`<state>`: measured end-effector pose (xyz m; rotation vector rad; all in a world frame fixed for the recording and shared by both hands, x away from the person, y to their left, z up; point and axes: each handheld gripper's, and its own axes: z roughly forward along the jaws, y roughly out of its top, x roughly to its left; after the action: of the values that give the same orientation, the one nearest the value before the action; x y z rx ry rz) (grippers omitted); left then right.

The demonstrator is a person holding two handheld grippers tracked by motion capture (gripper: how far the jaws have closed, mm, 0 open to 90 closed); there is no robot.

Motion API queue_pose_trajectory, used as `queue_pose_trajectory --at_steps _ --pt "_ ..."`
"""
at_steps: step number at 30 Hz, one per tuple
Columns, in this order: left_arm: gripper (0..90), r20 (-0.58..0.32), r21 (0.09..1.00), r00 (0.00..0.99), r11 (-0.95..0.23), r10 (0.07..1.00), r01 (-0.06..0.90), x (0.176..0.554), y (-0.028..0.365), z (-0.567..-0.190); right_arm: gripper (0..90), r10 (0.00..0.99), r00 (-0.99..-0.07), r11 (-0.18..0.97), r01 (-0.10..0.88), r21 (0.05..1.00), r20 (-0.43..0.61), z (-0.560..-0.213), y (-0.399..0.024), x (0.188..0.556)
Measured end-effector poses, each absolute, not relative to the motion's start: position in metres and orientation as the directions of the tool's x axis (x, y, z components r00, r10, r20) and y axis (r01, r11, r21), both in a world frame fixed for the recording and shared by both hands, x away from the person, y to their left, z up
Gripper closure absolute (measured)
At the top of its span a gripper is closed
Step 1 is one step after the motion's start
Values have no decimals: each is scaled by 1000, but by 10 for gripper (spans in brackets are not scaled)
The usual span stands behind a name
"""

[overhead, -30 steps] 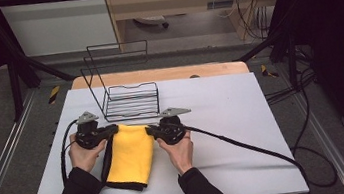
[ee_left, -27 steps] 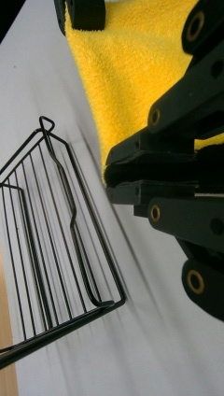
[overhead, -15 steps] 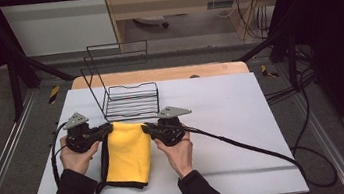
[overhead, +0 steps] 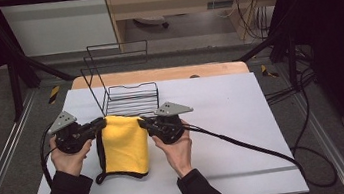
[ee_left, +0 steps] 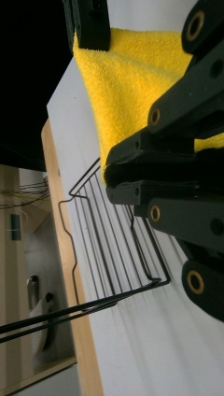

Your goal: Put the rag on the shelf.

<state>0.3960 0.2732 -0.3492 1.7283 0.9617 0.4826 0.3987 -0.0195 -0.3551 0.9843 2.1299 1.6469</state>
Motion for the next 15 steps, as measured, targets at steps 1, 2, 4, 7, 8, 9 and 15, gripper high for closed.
queue_pose_trajectory --at_steps 1,2,4,7,8,9,15 --pt "811 -131 921 595 -125 793 369 396 273 -349 839 657 -731 121 345 931 185 -355 -20 399" --pt "810 -132 927 596 -115 792 357 394 274 -346 839 652 -738 123 327 937 172 -351 -20 398" --pt "811 -128 932 598 -111 791 345 392 275 -342 839 651 -742 122 314 942 163 -347 -19 397" --pt "810 -126 937 598 -103 791 333 390 275 -339 839 649 -745 123 303 945 155 -343 -20 397" --pt "810 -124 942 597 -95 793 321 388 275 -336 840 649 -747 122 290 949 145 -339 -20 396" --pt "811 -124 942 597 -95 793 321 388 275 -336 839 648 -749 124 283 951 139 -337 -20 396" --pt "811 -116 958 588 -66 801 279 382 273 -328 840 651 -751 120 245 962 110 -326 -20 394"
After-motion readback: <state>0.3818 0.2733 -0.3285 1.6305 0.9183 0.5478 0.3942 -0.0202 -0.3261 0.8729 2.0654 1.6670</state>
